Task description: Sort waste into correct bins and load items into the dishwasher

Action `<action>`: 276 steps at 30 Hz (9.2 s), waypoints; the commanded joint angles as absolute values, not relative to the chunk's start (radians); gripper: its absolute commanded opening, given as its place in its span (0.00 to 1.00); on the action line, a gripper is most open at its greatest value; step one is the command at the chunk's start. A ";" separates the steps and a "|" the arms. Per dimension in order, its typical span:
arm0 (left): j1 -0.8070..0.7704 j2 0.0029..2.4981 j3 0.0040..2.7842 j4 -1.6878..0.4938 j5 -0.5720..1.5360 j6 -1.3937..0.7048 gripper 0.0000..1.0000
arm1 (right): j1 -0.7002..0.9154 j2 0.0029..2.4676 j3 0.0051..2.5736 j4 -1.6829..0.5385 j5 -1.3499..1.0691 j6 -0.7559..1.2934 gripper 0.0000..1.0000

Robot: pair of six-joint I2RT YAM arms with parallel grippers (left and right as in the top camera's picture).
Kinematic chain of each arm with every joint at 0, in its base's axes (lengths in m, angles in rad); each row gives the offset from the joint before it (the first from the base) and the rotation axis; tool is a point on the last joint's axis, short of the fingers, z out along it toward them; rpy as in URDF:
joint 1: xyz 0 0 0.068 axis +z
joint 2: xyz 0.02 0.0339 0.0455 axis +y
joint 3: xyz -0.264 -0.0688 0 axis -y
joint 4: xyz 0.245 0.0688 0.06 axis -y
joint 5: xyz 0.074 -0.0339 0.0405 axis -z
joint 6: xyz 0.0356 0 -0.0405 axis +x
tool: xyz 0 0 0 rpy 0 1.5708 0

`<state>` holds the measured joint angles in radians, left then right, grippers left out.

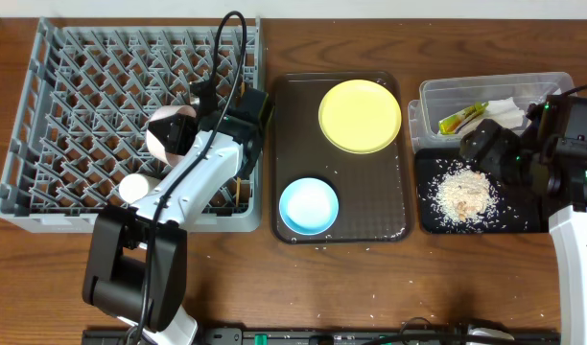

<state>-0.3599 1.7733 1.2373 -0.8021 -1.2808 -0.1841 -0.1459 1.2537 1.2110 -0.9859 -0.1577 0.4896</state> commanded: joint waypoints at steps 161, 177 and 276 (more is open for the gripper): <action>-0.701 1.862 1.337 -0.707 0.028 -0.266 0.07 | -0.154 1.256 1.215 -0.988 -0.159 0.493 0.99; -0.509 1.384 1.377 -0.905 -0.891 -0.101 0.07 | -0.154 1.256 1.215 -0.988 -0.159 0.493 0.99; -0.645 2.007 1.341 -0.617 0.253 -0.154 0.08 | -0.154 1.256 1.215 -0.988 -0.159 0.493 0.99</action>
<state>-0.6453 1.9999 1.3437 -0.6189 0.2817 -0.1566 -0.1459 1.2537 1.2106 -0.9867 -0.1577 0.4896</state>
